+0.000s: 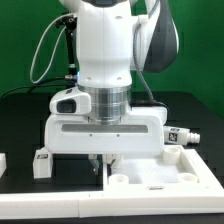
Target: Assemble one leg
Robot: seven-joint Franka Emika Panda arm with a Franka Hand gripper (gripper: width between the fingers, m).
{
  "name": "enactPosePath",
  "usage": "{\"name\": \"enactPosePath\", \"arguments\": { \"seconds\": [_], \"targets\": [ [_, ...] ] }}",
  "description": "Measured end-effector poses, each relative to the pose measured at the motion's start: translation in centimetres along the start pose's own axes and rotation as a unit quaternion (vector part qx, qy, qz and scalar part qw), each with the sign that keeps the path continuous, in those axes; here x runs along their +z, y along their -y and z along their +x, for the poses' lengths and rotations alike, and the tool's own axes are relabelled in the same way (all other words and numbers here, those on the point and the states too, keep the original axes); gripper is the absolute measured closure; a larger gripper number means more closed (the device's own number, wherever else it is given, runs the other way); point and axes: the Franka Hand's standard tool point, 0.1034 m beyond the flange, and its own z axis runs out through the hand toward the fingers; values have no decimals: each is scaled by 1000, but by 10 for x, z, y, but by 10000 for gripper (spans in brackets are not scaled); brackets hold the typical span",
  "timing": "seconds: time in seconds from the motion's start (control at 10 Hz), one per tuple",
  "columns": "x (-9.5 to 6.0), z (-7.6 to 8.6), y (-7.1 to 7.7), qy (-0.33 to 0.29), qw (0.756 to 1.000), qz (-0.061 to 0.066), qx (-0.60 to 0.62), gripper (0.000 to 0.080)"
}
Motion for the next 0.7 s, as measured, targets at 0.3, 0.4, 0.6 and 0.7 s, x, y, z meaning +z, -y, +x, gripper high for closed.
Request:
{"name": "enactPosePath", "arguments": {
  "seconds": [0.3, 0.4, 0.6, 0.7],
  "targets": [
    [1, -1, 0, 3, 1000, 0, 0, 533],
    [0, -5, 1, 19, 1000, 1, -1, 356],
    [-29, -30, 3, 48, 999, 8, -15, 229],
    [-42, -51, 2, 107, 994, 13, -20, 167]
  ]
}}
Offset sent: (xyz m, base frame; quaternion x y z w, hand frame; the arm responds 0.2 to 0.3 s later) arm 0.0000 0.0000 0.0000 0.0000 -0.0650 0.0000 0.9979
